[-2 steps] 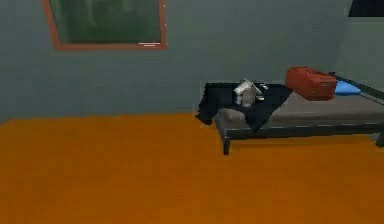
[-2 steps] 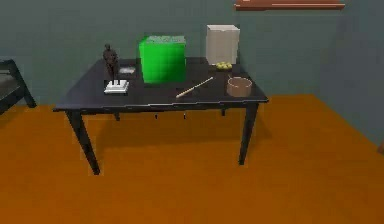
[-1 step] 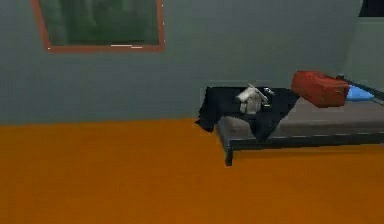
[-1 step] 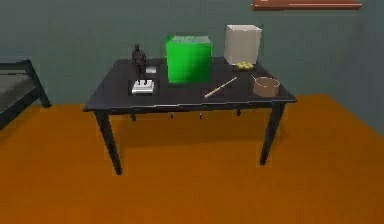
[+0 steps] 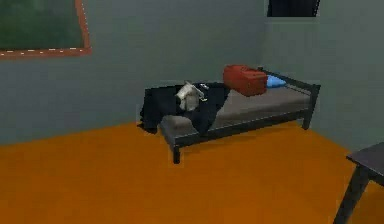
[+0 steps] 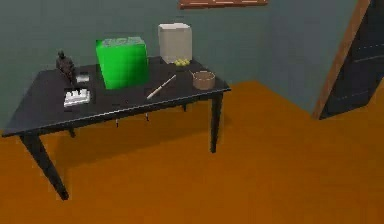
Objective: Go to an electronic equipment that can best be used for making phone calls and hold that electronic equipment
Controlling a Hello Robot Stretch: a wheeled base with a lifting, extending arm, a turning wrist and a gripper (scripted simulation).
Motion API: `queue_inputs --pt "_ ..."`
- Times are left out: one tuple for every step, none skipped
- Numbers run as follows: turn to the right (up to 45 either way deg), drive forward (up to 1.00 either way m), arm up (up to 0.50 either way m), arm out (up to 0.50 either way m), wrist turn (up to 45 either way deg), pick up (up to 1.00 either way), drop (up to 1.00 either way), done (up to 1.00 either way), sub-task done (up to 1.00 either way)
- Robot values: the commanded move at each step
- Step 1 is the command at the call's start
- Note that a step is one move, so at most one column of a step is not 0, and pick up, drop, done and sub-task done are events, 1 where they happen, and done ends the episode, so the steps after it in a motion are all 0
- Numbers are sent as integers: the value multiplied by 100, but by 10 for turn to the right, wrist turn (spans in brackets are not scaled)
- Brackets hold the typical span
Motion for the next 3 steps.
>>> queue_inputs --pt "0 100 0 0 0 0 0 0 0" --pt "0 30 0 0 0 0 0 0 0" --pt "-450 0 0 0 0 0 0 0 0"
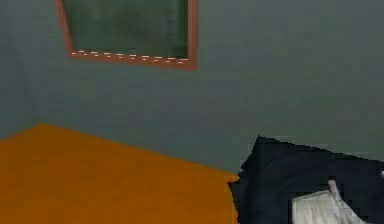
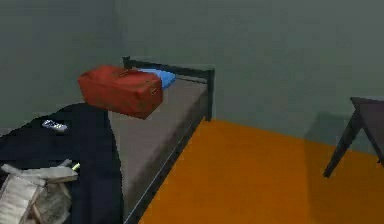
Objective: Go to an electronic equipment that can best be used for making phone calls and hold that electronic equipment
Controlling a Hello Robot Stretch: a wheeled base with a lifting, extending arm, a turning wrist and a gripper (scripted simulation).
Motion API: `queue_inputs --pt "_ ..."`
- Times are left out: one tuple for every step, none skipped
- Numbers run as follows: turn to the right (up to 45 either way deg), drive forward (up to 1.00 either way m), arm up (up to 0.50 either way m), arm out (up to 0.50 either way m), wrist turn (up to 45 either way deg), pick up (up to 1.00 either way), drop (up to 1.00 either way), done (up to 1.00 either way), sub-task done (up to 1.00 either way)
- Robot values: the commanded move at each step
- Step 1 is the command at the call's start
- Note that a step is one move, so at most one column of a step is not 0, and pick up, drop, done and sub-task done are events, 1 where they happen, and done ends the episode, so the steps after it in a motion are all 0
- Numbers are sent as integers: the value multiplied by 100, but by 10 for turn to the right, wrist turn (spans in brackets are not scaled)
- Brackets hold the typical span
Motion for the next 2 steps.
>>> queue_inputs --pt "-330 0 0 0 0 0 0 0 0" --pt "-30 0 0 0 0 0 0 0 0"
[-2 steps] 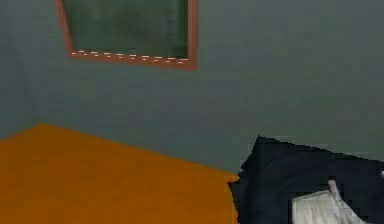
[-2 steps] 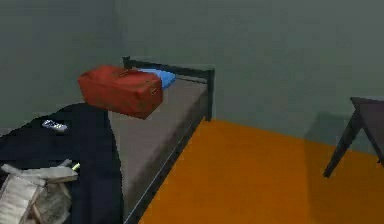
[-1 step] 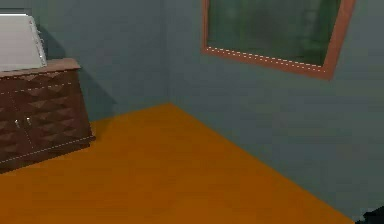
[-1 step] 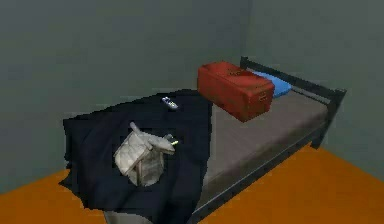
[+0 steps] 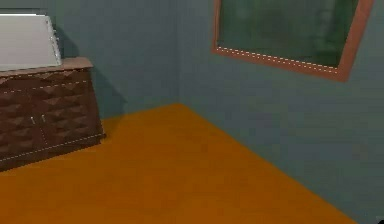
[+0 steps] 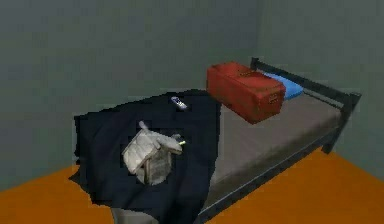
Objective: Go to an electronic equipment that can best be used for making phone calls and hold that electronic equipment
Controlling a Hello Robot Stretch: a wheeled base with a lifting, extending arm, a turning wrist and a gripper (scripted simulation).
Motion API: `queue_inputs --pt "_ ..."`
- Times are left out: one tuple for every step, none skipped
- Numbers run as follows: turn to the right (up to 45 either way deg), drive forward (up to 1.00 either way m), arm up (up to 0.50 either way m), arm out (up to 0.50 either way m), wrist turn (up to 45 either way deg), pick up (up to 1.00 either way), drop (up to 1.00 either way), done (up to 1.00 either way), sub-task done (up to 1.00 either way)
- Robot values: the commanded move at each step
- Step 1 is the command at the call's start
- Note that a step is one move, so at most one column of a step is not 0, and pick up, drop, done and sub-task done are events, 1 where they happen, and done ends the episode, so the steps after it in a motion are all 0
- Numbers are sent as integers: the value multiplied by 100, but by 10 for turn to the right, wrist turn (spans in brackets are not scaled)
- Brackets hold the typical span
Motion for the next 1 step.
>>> queue_inputs --pt "450 0 0 0 0 0 0 0 0"
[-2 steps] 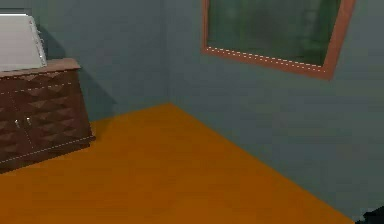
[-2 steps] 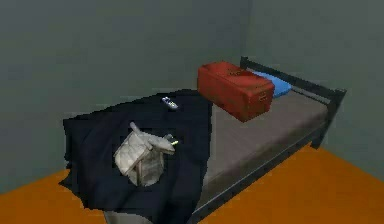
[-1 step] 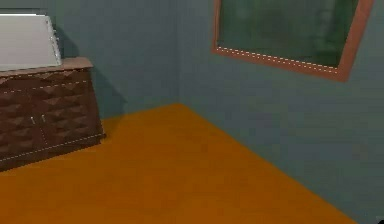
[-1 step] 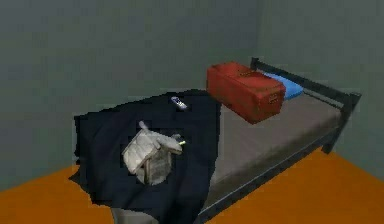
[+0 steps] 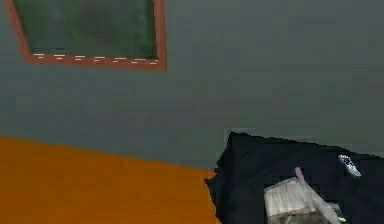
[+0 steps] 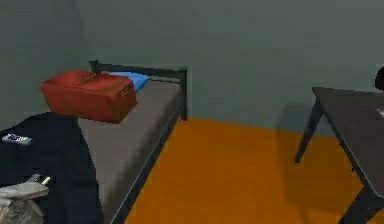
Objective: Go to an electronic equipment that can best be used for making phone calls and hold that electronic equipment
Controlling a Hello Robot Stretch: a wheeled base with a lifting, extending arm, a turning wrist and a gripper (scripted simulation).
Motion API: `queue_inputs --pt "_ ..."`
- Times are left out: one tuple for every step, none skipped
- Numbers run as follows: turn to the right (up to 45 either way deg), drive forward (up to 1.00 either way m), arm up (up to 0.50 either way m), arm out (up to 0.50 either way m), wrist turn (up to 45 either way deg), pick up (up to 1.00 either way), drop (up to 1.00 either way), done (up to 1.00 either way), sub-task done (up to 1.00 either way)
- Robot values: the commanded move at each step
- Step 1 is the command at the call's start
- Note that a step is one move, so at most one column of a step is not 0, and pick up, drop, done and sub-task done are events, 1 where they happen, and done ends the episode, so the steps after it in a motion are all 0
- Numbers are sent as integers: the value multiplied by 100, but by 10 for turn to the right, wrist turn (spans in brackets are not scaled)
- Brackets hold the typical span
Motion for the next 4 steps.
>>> queue_inputs --pt "450 0 0 0 0 0 0 0 0" --pt "300 0 0 0 0 0 0 0 0" --pt "0 50 0 0 0 0 0 0 0" --pt "-450 0 0 0 0 0 0 0 0"
